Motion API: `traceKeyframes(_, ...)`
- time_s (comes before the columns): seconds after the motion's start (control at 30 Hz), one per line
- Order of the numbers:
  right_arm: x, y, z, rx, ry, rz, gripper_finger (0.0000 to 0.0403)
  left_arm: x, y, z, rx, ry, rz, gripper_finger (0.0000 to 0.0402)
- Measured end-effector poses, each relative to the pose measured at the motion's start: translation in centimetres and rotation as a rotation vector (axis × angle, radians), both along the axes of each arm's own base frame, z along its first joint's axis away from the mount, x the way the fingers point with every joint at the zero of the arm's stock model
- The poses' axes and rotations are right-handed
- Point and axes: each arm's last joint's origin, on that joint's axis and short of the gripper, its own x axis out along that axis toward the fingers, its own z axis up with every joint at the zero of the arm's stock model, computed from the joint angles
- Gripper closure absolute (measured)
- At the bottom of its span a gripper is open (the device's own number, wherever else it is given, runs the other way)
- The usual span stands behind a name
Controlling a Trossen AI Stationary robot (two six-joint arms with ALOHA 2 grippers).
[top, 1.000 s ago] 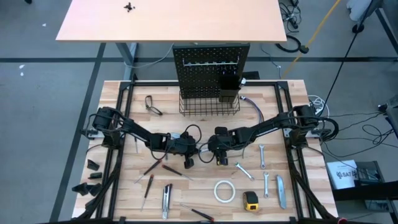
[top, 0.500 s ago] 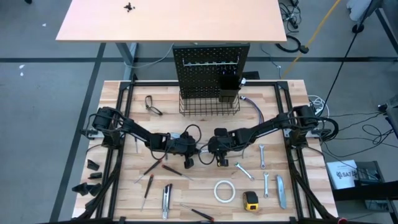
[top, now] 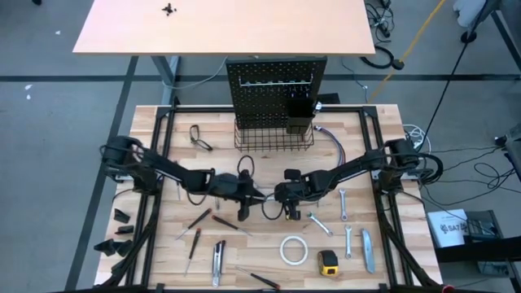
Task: Hang tools onto peg board
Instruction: Put the wrench into the black bin on the pegboard
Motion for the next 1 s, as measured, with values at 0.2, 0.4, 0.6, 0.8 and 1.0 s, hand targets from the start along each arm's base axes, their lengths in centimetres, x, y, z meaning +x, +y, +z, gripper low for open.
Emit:
traceKeyframes(0.2, 0.4, 1.1, 4.1, -0.127, -0.065, 0.038, 0.0374, -1.8, 0.6, 4.1, -0.114, -0.047, 0.055, 0.0232)
traceKeyframes(0.4, 1.8, 2.8, 10.4, -0.291, -0.167, 0.129, 0.0374, -3.3, 3.1, 6.8, -0.532, -0.025, 0.149, 0.0182)
traceKeyframes(0.6, 2.9, 3.8, 16.1, -0.375, -0.279, 0.215, 0.0374, -4.2, 4.7, 8.4, -0.685, -0.033, 0.103, 0.0153)
traceKeyframes(0.8, 3.0, 3.6, 18.9, -0.460, -0.307, 0.223, 0.0374, -4.7, 4.6, 9.3, -0.706, -0.066, 0.073, 0.0147)
traceKeyframes(1.0, 3.3, 3.6, 18.7, -0.467, -0.300, 0.234, 0.0374, -4.6, 4.1, 10.2, -0.730, -0.128, -0.030, 0.0147)
